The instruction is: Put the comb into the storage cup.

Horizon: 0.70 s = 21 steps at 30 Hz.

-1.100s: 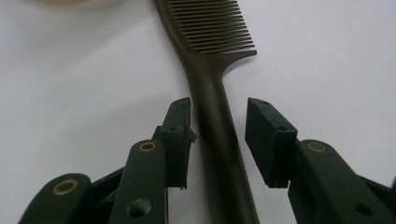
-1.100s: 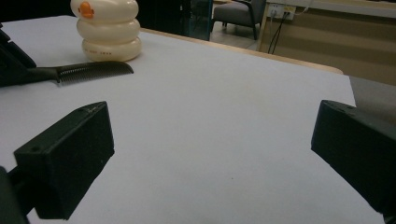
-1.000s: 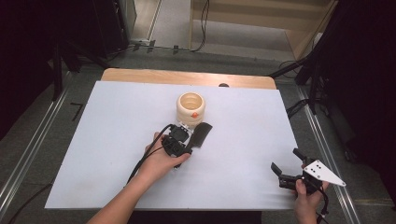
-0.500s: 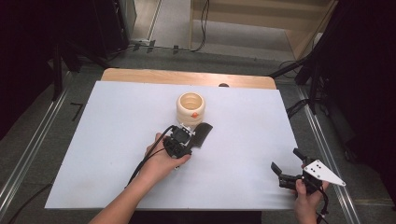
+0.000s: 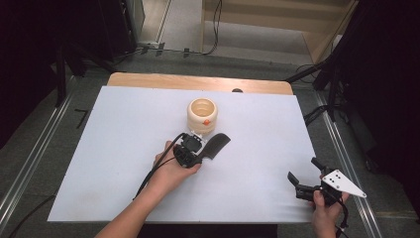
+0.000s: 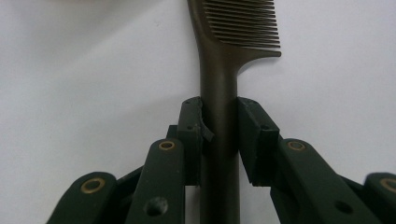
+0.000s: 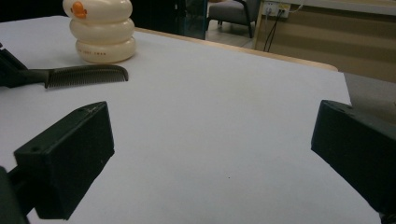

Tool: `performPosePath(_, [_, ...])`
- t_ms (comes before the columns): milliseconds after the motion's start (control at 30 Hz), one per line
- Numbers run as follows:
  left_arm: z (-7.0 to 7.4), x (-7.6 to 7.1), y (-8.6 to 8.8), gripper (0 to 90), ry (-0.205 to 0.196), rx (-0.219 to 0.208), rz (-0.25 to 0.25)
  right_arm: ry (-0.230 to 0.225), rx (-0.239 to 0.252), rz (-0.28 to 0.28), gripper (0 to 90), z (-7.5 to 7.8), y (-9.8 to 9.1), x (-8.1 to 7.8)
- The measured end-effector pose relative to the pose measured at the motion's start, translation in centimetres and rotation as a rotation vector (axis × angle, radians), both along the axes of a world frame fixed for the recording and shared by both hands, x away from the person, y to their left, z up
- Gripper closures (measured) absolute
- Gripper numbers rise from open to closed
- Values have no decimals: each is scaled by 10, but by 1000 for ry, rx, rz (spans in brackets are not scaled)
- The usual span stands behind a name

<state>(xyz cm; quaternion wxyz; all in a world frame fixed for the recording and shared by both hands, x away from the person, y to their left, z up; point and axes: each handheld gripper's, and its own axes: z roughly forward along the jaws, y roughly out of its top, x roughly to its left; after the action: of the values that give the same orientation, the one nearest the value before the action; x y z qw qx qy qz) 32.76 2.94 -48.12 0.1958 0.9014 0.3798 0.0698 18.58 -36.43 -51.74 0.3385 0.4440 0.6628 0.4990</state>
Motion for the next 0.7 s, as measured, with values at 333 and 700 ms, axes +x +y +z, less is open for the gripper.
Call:
performPosePath(333, [0,1,1,721,9,-8,-2,13,64,-29,0,3,-4,0])
performPosePath(700, [0,1,2,721,12,-14,-2,13,79,-23,0,10,2,-2])
